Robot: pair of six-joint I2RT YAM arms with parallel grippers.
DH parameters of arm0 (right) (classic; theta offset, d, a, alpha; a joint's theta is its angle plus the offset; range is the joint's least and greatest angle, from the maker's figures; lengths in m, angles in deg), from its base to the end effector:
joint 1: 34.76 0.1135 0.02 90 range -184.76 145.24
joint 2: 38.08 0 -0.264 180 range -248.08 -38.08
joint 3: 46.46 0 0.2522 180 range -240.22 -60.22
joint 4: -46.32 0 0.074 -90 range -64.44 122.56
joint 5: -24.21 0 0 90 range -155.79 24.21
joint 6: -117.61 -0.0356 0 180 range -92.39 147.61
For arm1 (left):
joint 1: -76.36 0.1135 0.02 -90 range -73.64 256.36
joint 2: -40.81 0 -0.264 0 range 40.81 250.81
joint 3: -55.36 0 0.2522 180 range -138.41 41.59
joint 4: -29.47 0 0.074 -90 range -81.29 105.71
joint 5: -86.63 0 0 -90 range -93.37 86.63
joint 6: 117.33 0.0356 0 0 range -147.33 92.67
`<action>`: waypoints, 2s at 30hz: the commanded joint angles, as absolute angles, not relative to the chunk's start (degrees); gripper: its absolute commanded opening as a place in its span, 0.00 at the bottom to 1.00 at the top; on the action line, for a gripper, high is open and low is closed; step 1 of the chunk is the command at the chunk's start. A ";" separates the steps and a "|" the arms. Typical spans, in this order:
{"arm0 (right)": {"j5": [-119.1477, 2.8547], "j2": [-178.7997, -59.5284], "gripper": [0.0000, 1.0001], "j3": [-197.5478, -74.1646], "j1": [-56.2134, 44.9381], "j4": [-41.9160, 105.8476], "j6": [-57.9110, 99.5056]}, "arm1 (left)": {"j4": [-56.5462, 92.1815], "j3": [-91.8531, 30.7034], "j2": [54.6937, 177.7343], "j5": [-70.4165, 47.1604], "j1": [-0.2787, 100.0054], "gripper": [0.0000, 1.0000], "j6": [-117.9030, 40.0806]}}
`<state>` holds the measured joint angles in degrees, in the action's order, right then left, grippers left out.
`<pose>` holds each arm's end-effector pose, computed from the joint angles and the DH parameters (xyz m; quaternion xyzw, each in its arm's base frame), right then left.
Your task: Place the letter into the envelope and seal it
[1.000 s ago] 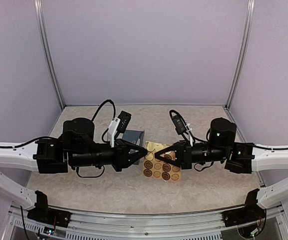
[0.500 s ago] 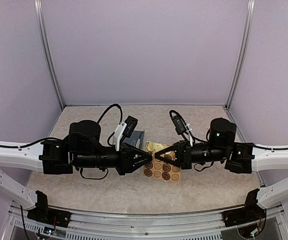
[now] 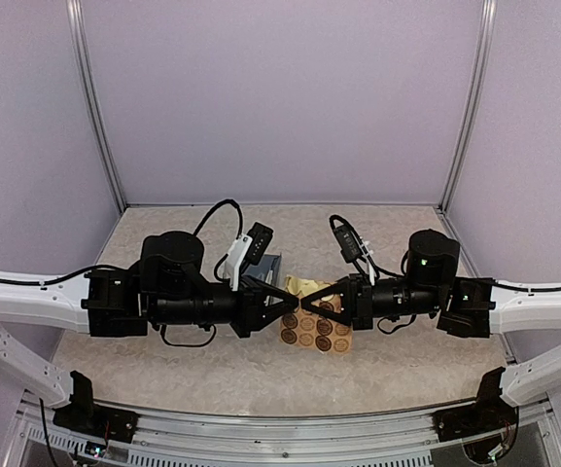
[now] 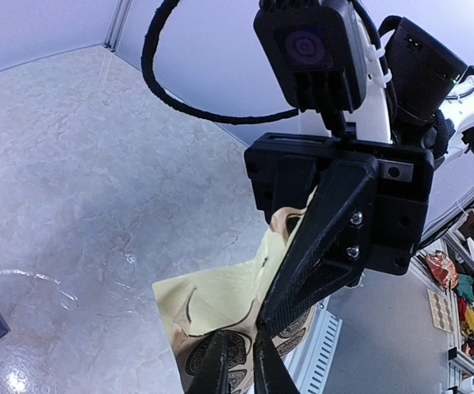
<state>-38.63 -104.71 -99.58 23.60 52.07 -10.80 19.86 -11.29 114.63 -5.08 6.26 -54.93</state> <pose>0.1253 0.2343 0.2827 -0.2789 0.6945 0.5954 0.2923 0.1017 -0.2839 0.3039 0.2992 0.7448 -0.4569 0.3834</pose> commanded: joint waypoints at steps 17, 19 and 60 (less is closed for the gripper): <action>-38.10 -105.30 0.00 -100.12 23.81 51.72 -10.40 | 18.34 -13.68 116.03 -2.43 6.20 0.14 -54.23; -38.08 -105.38 0.00 -100.12 23.85 51.72 -10.44 | 18.43 -13.90 116.27 -2.68 6.20 0.13 -54.23; -48.08 -102.29 0.00 -100.80 23.86 41.48 -10.53 | 16.90 -12.55 114.41 -1.87 6.32 0.19 -56.15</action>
<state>-49.08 -102.09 -99.64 23.63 40.81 -10.06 14.35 -12.23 112.55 0.18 6.28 -55.52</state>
